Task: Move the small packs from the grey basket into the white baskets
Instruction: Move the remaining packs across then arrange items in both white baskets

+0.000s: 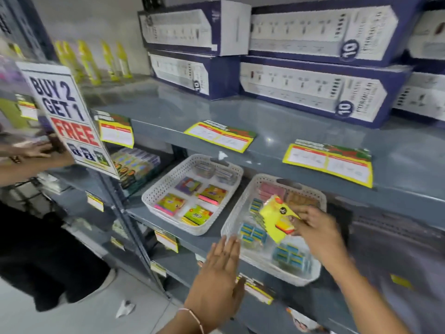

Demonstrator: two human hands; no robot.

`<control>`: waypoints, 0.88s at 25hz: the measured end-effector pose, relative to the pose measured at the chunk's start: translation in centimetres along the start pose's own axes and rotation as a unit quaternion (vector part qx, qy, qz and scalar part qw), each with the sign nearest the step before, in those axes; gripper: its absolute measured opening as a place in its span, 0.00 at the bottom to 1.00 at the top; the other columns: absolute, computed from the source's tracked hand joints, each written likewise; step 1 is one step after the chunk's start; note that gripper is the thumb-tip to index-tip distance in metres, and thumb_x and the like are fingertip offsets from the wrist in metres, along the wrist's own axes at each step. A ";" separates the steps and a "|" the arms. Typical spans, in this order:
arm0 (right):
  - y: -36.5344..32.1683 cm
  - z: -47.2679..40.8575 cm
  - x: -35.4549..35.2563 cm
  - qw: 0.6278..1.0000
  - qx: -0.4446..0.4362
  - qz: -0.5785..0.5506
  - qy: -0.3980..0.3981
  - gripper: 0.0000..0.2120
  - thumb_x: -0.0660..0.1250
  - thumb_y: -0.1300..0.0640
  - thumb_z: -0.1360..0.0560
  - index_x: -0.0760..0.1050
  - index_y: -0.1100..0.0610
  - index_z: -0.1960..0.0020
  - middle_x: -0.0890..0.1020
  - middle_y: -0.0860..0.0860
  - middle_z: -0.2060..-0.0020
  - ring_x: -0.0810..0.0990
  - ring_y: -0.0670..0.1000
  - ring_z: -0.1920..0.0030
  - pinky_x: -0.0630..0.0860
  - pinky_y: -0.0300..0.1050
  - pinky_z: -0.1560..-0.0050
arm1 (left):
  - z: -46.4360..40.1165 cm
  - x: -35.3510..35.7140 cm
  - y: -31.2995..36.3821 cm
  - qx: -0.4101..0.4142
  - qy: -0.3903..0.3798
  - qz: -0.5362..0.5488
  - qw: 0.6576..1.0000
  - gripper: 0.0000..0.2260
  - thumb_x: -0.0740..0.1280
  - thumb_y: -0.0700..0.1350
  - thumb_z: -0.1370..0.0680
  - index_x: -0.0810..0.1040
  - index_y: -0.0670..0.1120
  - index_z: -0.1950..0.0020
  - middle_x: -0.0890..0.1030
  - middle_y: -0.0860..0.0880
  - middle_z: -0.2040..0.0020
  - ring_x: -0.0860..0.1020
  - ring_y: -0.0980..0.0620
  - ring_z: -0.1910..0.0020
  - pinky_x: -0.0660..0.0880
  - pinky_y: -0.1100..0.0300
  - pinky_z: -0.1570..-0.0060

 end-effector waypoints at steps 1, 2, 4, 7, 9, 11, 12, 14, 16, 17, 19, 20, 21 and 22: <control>-0.5 -0.9 3.1 1.000 0.010 0.001 -0.023 0.11 0.67 0.70 0.27 0.79 0.58 0.49 0.84 0.53 0.60 0.82 0.44 0.69 0.80 0.39 0.69 | 0.2 -0.1 -2.2 -0.013 -0.008 -0.003 1.000 0.35 0.53 0.57 0.19 0.35 0.46 0.22 0.32 0.51 0.24 0.32 0.50 0.25 0.31 0.57 0.28; -0.8 -1.9 6.2 0.999 0.017 0.002 -0.043 0.10 0.67 0.70 0.27 0.79 0.59 0.49 0.84 0.55 0.60 0.82 0.44 0.69 0.79 0.38 0.70 | 0.3 -0.3 -4.5 -0.028 -0.017 -0.010 0.999 0.35 0.52 0.57 0.19 0.34 0.46 0.22 0.31 0.51 0.25 0.32 0.49 0.25 0.31 0.58 0.29; -1.7 -3.8 12.6 0.997 0.026 0.021 -0.073 0.09 0.68 0.69 0.27 0.79 0.59 0.49 0.84 0.60 0.57 0.83 0.49 0.66 0.81 0.43 0.68 | 0.5 -0.5 -8.9 -0.057 -0.037 -0.012 0.998 0.34 0.51 0.57 0.19 0.33 0.47 0.23 0.31 0.51 0.25 0.32 0.48 0.25 0.32 0.57 0.28; -2.8 -6.2 20.2 0.991 0.025 0.101 -0.090 0.07 0.70 0.65 0.28 0.80 0.54 0.53 0.84 0.57 0.55 0.82 0.54 0.56 0.78 0.44 0.56 | -0.1 -0.6 -13.6 -0.072 -0.078 -0.026 0.994 0.35 0.51 0.57 0.19 0.34 0.46 0.22 0.34 0.50 0.23 0.33 0.48 0.25 0.34 0.54 0.26; -2.7 -7.7 24.0 0.976 0.033 0.195 -0.092 0.06 0.71 0.61 0.28 0.81 0.52 0.54 0.85 0.51 0.55 0.82 0.52 0.52 0.73 0.39 0.54 | -0.7 -0.6 -15.7 -0.065 -0.101 -0.021 0.993 0.34 0.52 0.55 0.19 0.36 0.45 0.22 0.35 0.49 0.22 0.33 0.48 0.25 0.36 0.52 0.26; -2.2 -8.6 26.3 0.949 0.074 0.295 -0.087 0.05 0.70 0.57 0.28 0.81 0.49 0.53 0.84 0.47 0.49 0.80 0.52 0.46 0.72 0.46 0.41 | -1.1 -0.9 -17.1 -0.050 -0.112 -0.012 0.992 0.33 0.52 0.52 0.19 0.37 0.45 0.21 0.37 0.49 0.22 0.34 0.47 0.25 0.36 0.50 0.26; -1.9 -9.0 26.8 0.933 0.099 0.334 -0.088 0.06 0.69 0.56 0.27 0.81 0.48 0.52 0.83 0.46 0.46 0.79 0.53 0.43 0.68 0.52 0.35 | -1.3 -0.9 -17.4 -0.040 -0.108 -0.012 0.993 0.33 0.54 0.51 0.20 0.39 0.44 0.21 0.39 0.48 0.21 0.36 0.46 0.24 0.34 0.49 0.26; -1.4 -9.3 27.5 0.891 0.141 0.421 -0.096 0.07 0.67 0.56 0.26 0.79 0.47 0.49 0.83 0.49 0.46 0.78 0.55 0.41 0.61 0.58 0.31 | -1.5 -1.1 -18.4 -0.006 -0.085 -0.026 0.996 0.33 0.62 0.50 0.23 0.54 0.41 0.21 0.53 0.45 0.21 0.50 0.43 0.23 0.35 0.46 0.27; -1.2 -9.1 28.0 0.846 0.150 0.502 -0.099 0.09 0.65 0.58 0.26 0.78 0.49 0.48 0.83 0.51 0.50 0.79 0.57 0.44 0.61 0.56 0.35 | -1.4 -1.4 -19.3 0.021 -0.098 -0.026 0.995 0.32 0.73 0.50 0.32 0.73 0.41 0.30 0.73 0.45 0.30 0.69 0.44 0.30 0.46 0.48 0.29; -1.1 -9.0 28.4 0.829 0.145 0.533 -0.094 0.09 0.63 0.61 0.27 0.78 0.50 0.52 0.83 0.52 0.54 0.80 0.57 0.46 0.60 0.56 0.38 | -1.5 -1.3 -19.7 0.032 -0.081 -0.017 0.996 0.31 0.74 0.50 0.34 0.76 0.41 0.32 0.76 0.46 0.32 0.72 0.45 0.32 0.51 0.48 0.30; -0.9 -8.5 29.0 0.813 0.129 0.563 -0.078 0.09 0.61 0.66 0.30 0.71 0.52 0.63 0.77 0.49 0.68 0.81 0.57 0.51 0.59 0.58 0.40 | -1.8 -1.7 -20.6 0.053 -0.053 0.005 0.997 0.30 0.70 0.51 0.28 0.70 0.42 0.28 0.70 0.47 0.28 0.65 0.46 0.27 0.53 0.46 0.26; -1.0 -8.4 29.2 0.809 0.130 0.568 -0.079 0.11 0.60 0.67 0.32 0.67 0.52 0.65 0.72 0.48 0.71 0.80 0.57 0.52 0.60 0.59 0.40 | -2.4 -1.9 -21.3 0.044 -0.049 0.037 0.997 0.29 0.65 0.52 0.23 0.65 0.43 0.24 0.64 0.49 0.25 0.59 0.47 0.24 0.48 0.48 0.25; -0.9 -8.4 29.5 0.804 0.135 0.573 -0.082 0.12 0.61 0.68 0.32 0.67 0.52 0.65 0.71 0.48 0.71 0.80 0.57 0.52 0.60 0.59 0.39 | -3.2 -2.0 -22.3 0.025 -0.053 0.080 0.995 0.27 0.61 0.52 0.20 0.62 0.45 0.23 0.61 0.51 0.24 0.55 0.48 0.23 0.46 0.51 0.24; -1.1 -8.2 29.7 0.801 0.139 0.576 -0.086 0.12 0.62 0.69 0.33 0.69 0.51 0.63 0.73 0.49 0.69 0.79 0.57 0.50 0.60 0.59 0.38 | -4.0 -2.4 -23.3 0.002 -0.032 0.124 0.992 0.25 0.60 0.52 0.19 0.63 0.46 0.23 0.62 0.52 0.24 0.57 0.50 0.24 0.47 0.54 0.24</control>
Point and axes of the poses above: each hand's wrist, its own z-axis away from the middle knuckle, its own x-axis out of the palm, y = z × x, the point moved 2 cm from there along -z, towards the middle knuckle
